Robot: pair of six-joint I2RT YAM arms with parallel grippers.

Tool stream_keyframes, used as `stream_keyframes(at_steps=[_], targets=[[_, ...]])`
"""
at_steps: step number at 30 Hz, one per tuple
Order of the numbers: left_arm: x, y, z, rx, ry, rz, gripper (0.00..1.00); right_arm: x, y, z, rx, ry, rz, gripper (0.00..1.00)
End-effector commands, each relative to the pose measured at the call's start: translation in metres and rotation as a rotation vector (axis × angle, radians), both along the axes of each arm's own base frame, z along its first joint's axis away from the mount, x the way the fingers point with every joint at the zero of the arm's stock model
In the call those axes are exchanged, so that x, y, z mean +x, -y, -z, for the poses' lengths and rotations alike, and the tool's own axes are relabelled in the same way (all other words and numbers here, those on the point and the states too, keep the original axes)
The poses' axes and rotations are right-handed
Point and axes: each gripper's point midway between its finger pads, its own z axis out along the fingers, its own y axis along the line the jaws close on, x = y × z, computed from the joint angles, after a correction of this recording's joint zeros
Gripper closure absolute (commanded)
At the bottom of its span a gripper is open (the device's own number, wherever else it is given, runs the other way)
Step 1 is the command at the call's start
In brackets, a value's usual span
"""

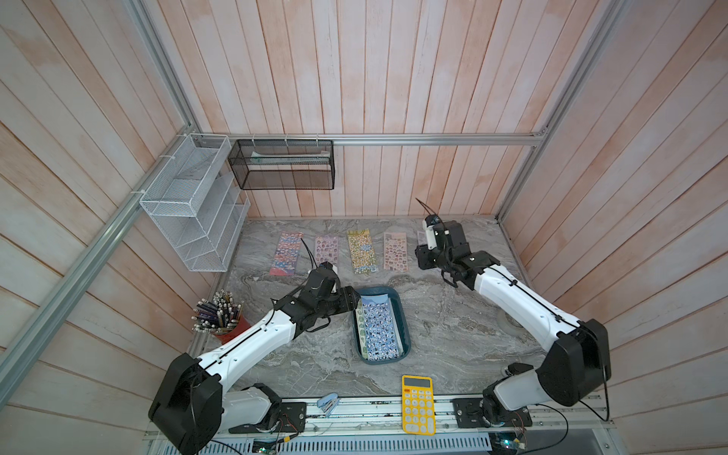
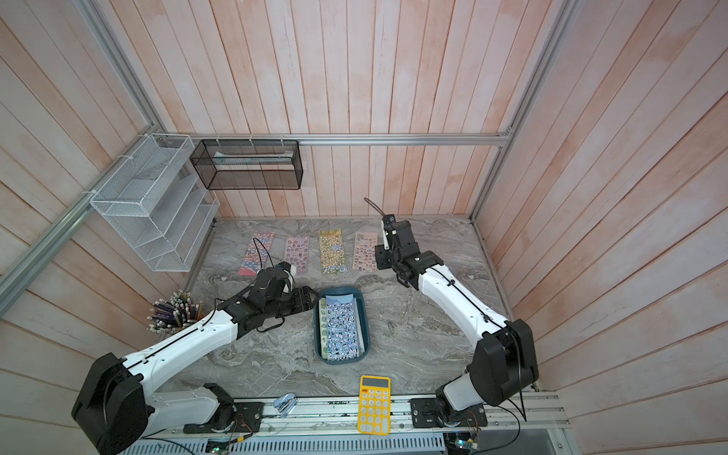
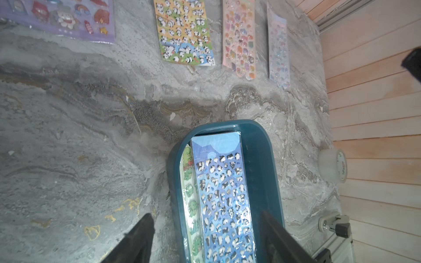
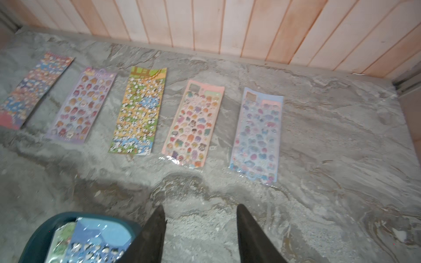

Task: Take the stickers out of the storage box
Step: Place the sticker at the center of the board, then pick up the sticker from the storage box.

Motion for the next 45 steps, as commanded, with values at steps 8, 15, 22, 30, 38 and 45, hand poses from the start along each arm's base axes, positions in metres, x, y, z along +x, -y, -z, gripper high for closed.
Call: stream_keyframes(at_steps=[8,15,22,30,38,45], targets=[[-0.010,0.015,0.026,0.004,-0.076,-0.021,0.27,-0.082,-0.071,0.060,-0.040,-0.101,-0.176,0.53],[-0.003,0.017,0.035,0.037,-0.098,-0.028,0.34,-0.118,-0.102,0.110,-0.107,-0.174,-0.260,0.78],[-0.001,0.019,0.045,0.053,-0.121,-0.023,0.45,-0.122,-0.108,0.143,-0.127,-0.224,-0.254,0.99],[0.005,0.027,0.058,0.025,-0.165,-0.015,0.72,-0.127,-0.112,0.188,-0.111,-0.321,-0.220,1.00],[0.010,0.035,0.060,0.012,-0.181,0.001,0.83,-0.163,-0.148,0.201,0.185,-0.445,-0.365,1.00],[0.014,0.033,0.058,-0.007,-0.178,-0.009,0.83,-0.177,-0.153,0.193,0.376,-0.496,-0.424,1.00]])
